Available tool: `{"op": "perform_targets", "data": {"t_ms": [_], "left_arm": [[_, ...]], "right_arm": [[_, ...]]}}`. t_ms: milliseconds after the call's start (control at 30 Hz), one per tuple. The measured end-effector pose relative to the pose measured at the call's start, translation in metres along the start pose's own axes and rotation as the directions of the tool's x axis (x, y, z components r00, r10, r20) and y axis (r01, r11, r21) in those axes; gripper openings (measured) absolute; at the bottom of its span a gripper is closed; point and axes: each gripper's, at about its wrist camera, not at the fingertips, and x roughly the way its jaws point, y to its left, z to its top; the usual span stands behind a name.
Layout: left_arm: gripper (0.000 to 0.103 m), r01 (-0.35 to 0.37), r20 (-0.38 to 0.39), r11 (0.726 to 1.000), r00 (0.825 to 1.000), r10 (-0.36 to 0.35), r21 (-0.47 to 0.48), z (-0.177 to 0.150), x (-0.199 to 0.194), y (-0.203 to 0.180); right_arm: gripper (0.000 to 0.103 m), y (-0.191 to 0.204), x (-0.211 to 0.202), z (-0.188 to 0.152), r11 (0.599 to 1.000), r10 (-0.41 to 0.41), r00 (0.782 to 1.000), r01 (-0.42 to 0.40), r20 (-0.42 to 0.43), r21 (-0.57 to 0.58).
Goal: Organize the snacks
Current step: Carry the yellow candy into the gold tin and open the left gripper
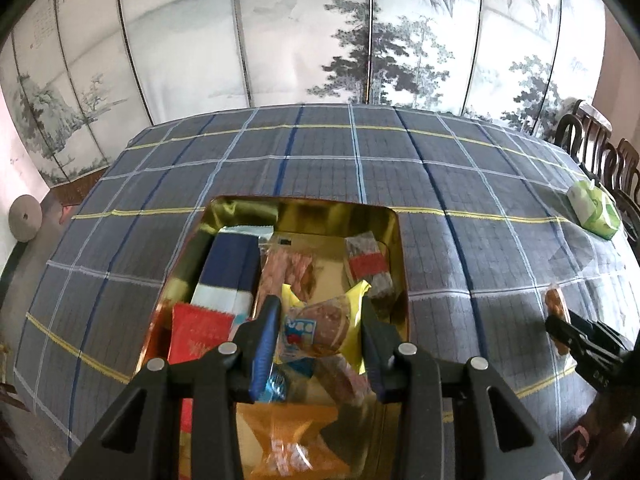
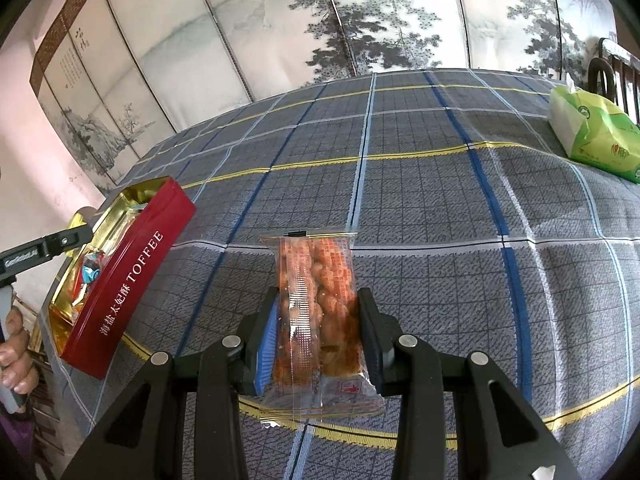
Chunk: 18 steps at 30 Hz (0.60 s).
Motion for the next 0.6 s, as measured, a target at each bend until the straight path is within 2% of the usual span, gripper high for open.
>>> {"op": "perform_targets", "data": {"t_ms": [600], "left_arm": [[0.04, 0.007, -0.099, 0.999, 0.995, -0.011, -0.042, 0.029, 0.052, 0.012]], "right_arm": [[0.034, 0.0, 0.002, -0.001, 1.0, 0.014, 1.0, -0.014, -0.009, 0.006]]}}
